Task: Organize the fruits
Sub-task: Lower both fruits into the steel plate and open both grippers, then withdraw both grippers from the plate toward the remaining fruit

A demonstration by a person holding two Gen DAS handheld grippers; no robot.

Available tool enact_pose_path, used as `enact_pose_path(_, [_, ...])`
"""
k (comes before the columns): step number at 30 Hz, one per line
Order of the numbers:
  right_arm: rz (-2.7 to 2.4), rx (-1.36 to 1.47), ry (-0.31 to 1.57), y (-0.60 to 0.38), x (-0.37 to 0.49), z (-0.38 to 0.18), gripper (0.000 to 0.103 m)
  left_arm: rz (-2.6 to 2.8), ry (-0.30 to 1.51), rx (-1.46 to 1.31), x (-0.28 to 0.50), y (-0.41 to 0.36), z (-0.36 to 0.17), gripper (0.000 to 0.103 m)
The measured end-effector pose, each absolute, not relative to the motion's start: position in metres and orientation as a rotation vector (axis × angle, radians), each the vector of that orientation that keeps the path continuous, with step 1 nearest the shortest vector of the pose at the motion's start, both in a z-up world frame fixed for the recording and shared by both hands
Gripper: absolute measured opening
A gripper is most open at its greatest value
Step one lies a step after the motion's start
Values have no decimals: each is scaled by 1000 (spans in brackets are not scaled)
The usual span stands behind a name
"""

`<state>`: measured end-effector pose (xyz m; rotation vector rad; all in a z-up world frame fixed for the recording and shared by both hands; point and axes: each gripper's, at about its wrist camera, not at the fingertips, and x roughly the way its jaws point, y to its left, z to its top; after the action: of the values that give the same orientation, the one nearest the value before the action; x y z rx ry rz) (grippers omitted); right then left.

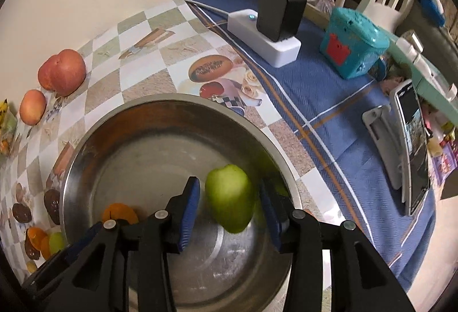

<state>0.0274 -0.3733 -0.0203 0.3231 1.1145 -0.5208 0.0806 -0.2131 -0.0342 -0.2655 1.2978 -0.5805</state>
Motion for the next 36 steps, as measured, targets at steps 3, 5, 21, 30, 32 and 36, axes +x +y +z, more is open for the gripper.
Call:
enact_pose_path(3, [-525,297,1088,-369,25,-10,45,-593,1285,-284,77,-208,-25,46])
enact_pose_path(5, [-529,279,1072,-366,24,-4,45,-597,1275,-293,74,-203,-17,46])
enact_pose_path(21, [-392,285,1047,-321,19,6,45,-227,1191,-123,48,-122,13,58])
enact_pose_path(30, [-274,263,1093,-269,22,-9,68,31,1129,-102,58,-44,9,98])
enact_pose_path(32, [-268,240,1092,-257,23,-9,73,88,1088,-81,60,-29,13,103])
enact_pose_path(36, [-235,221,1105,-239,25,-13,84,146,1051,-61,64,-6,14,103])
